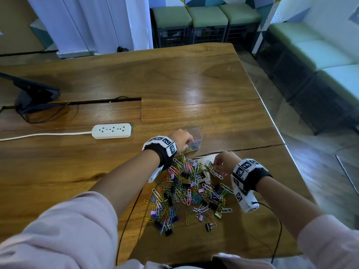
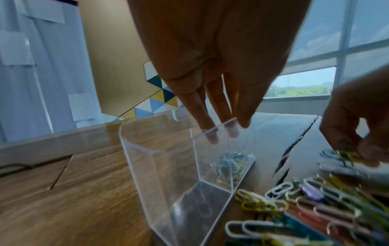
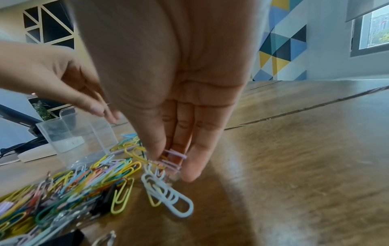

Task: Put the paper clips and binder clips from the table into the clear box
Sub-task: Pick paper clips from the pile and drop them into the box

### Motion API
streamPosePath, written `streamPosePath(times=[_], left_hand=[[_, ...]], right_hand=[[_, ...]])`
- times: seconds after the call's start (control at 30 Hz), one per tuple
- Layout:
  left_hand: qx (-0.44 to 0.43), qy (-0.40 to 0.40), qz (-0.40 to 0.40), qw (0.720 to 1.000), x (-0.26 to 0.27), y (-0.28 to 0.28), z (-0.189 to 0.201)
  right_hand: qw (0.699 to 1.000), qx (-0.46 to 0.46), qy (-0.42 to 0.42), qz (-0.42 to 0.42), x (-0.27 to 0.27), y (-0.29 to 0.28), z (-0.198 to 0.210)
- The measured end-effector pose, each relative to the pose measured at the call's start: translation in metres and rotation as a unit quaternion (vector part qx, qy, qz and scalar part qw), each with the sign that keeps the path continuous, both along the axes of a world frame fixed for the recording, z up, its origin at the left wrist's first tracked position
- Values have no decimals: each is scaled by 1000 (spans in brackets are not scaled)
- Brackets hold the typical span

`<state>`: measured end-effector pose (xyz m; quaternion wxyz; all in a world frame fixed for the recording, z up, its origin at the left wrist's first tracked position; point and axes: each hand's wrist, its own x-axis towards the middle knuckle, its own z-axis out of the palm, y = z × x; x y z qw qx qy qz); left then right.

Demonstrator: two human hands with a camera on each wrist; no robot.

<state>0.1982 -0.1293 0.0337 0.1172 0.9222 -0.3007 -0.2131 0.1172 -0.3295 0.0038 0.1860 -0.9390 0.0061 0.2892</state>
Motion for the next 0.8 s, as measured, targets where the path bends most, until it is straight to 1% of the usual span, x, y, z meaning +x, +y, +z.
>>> streamPosePath(times=[0.1, 0.27, 0.3, 0.4, 0.47, 0.53, 0.6, 0.73, 0.8], left_hand=[[18, -5, -10, 1000, -3, 6, -2], [-34, -83, -19, 996, -29, 20, -2], [-41, -88, -25, 995, -37, 23, 0], [-37, -65, -55, 996, -60, 31, -2], [-8, -51, -60, 997, -75, 39, -8], [47, -30, -36, 998, -86, 48, -19], [90, -9, -7, 996, -94, 54, -32], [95, 26, 70, 993, -105, 57, -47], [100, 33, 93, 990, -108, 59, -53]], right_hand=[[1000, 4, -6, 3, 0, 0, 4], [999, -12, -5, 31, -11, 1, 1], [999, -9, -7, 32, -14, 0, 0], [999, 3, -35, 36, -14, 2, 4], [997, 21, -57, 38, -11, 6, 13], [996, 32, -70, 47, -2, 12, 23], [995, 43, -81, 31, 7, 14, 32], [991, 61, -114, 18, 23, 20, 49], [988, 62, -138, 13, 32, 26, 56]])
